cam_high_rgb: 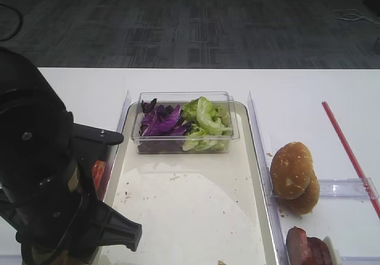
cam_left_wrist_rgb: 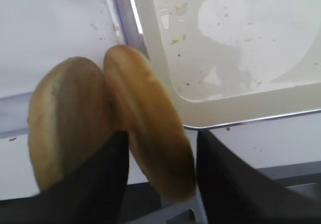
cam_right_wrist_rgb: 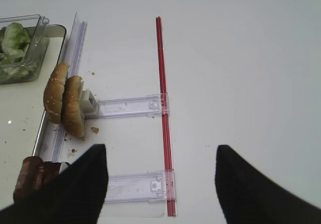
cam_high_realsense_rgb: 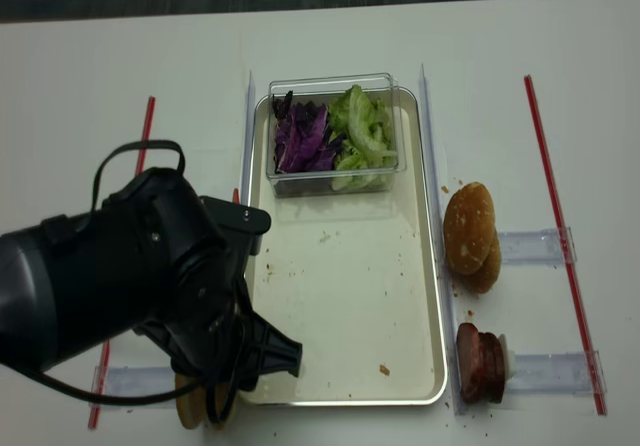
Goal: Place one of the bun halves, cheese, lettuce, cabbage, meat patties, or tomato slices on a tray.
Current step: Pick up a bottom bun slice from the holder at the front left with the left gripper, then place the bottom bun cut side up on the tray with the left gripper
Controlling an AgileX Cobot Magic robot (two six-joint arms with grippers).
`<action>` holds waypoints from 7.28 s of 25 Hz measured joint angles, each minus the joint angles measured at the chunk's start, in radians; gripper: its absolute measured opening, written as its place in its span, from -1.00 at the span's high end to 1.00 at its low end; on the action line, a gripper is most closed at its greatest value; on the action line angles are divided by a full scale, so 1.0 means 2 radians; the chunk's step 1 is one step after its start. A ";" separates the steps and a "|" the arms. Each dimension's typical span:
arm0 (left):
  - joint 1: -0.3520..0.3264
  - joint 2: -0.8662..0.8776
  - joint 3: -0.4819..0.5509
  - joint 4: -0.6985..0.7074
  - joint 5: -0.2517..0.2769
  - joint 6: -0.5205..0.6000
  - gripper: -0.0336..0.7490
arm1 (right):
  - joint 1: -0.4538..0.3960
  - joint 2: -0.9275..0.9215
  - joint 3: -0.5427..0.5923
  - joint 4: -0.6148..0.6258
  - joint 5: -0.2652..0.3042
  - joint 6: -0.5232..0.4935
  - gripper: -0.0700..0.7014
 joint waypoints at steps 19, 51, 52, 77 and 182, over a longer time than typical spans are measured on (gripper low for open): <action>0.000 0.000 -0.005 0.008 0.020 -0.001 0.63 | 0.000 0.000 0.000 0.000 0.000 0.000 -0.40; 0.059 -0.092 -0.054 -0.074 -0.019 0.102 0.64 | 0.000 0.000 0.000 0.000 0.000 0.000 -0.40; 0.065 -0.092 -0.047 -0.092 -0.029 0.111 0.64 | 0.000 0.000 0.000 0.000 0.000 0.000 -0.40; 0.205 -0.023 0.089 -0.705 -0.127 0.678 0.64 | 0.000 0.000 0.000 0.000 0.000 0.000 -0.40; 0.205 0.033 -0.072 -0.237 0.024 0.384 0.00 | 0.000 0.000 0.000 -0.001 0.000 0.000 -0.40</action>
